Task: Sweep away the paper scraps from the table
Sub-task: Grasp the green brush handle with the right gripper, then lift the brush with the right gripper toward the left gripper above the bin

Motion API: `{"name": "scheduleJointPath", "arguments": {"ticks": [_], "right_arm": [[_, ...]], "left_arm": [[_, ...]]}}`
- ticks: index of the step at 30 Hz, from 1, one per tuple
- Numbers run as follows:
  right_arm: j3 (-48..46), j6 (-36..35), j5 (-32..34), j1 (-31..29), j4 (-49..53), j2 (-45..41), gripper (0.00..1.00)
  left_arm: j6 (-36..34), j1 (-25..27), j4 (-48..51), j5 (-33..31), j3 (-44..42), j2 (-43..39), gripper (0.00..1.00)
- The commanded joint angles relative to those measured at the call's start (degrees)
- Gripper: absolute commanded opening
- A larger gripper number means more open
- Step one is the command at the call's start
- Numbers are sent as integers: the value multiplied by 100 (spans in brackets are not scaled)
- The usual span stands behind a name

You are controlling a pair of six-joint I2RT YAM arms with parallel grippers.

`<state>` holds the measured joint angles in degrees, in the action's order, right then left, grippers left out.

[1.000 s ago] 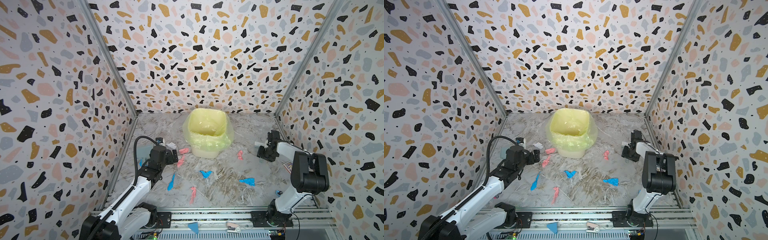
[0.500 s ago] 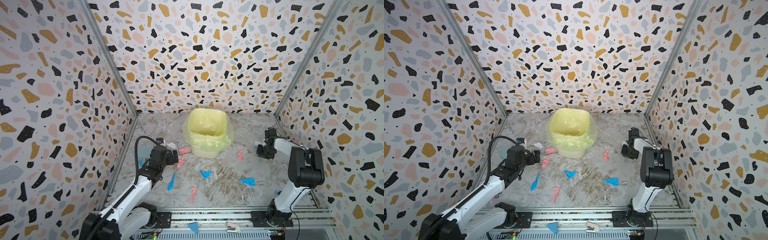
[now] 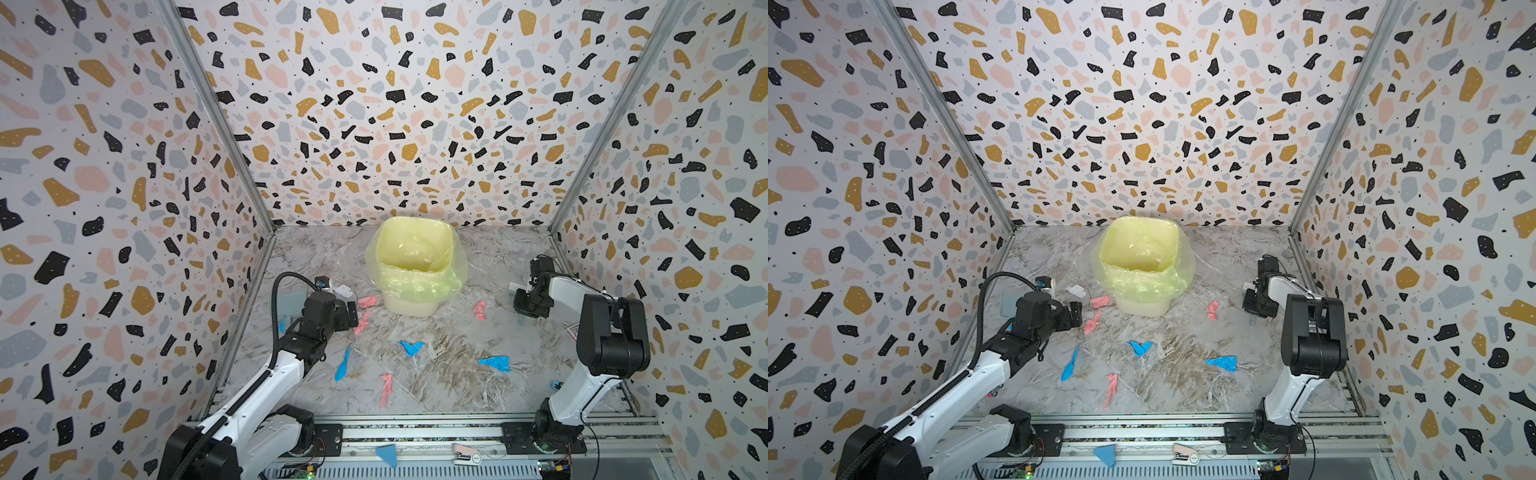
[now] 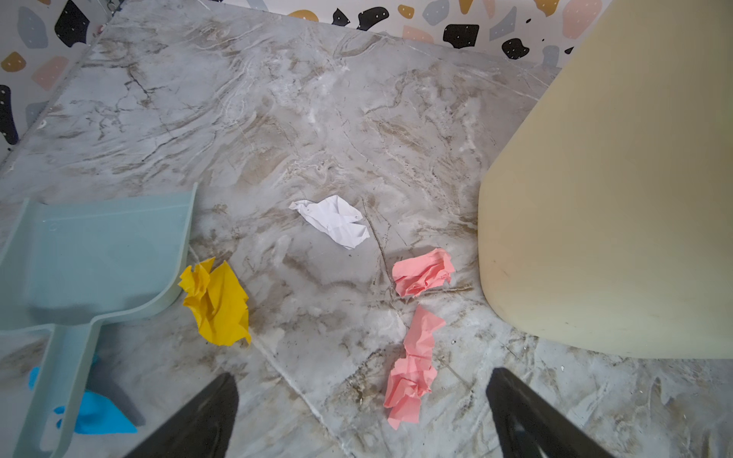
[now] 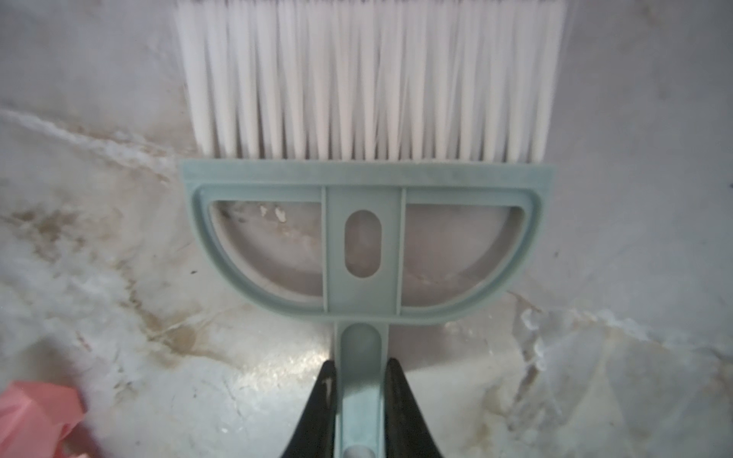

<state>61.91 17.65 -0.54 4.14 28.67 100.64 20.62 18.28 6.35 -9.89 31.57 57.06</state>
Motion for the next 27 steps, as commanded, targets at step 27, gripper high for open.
{"name": "scheduleJointPath", "arguments": {"ticks": [27], "right_arm": [[3191, 125, 1107, -3454, 647, -2210, 0]], "left_arm": [[405, 472, 645, 2438, 3503, 321, 100]]}}
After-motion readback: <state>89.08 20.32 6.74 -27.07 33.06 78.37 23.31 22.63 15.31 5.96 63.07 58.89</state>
